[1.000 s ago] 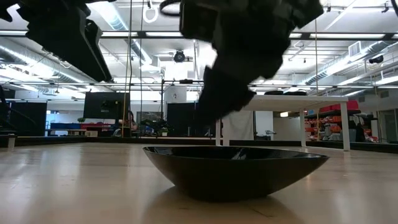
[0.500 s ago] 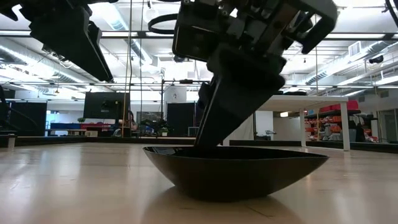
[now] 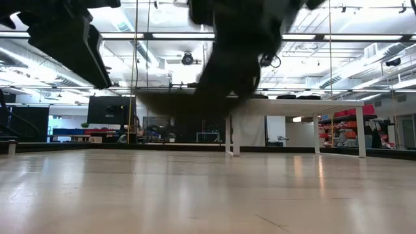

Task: Pick & Place Mini shaped plates
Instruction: Stack the leaf shaped plate on top of the leaf shaped plates on the shelf

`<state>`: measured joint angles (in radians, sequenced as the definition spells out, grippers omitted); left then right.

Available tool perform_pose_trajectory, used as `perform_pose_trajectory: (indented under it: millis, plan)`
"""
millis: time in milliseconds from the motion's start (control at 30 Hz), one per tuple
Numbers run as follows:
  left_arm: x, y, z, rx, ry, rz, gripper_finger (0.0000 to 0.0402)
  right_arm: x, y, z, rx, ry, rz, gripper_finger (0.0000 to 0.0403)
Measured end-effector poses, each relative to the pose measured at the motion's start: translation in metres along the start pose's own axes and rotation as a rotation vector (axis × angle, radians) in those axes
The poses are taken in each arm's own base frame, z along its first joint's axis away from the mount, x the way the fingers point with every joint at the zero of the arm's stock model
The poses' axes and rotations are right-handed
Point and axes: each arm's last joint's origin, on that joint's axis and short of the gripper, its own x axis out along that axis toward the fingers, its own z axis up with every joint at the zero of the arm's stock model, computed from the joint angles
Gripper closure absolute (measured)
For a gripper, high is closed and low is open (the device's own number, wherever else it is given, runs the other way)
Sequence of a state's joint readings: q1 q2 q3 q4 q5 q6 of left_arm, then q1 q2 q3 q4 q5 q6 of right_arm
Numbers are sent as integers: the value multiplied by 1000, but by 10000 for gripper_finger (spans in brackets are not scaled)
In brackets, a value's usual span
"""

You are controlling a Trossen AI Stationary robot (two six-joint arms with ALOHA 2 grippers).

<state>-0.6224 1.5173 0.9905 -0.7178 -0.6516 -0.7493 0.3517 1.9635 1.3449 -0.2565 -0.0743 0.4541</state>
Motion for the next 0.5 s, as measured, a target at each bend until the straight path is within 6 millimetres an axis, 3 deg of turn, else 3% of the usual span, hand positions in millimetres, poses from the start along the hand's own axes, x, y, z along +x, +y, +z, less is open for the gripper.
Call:
perform_pose_trajectory:
  millis: [133, 267, 400, 500]
  plan:
    - [0, 5, -4, -17, 27, 49, 216, -49, 9, 14, 124, -169, -157, 401]
    - [-3, 5, -8, -25, 24, 77, 216, -114, 2, 21, 221, -340, -408, 402]
    - [-7, 2, -10, -9, -10, 86, 216, -185, -31, 24, 379, -492, -664, 402]
    - [-9, 0, -11, 2, -42, 103, 216, -224, -62, 22, 509, -614, -799, 402]
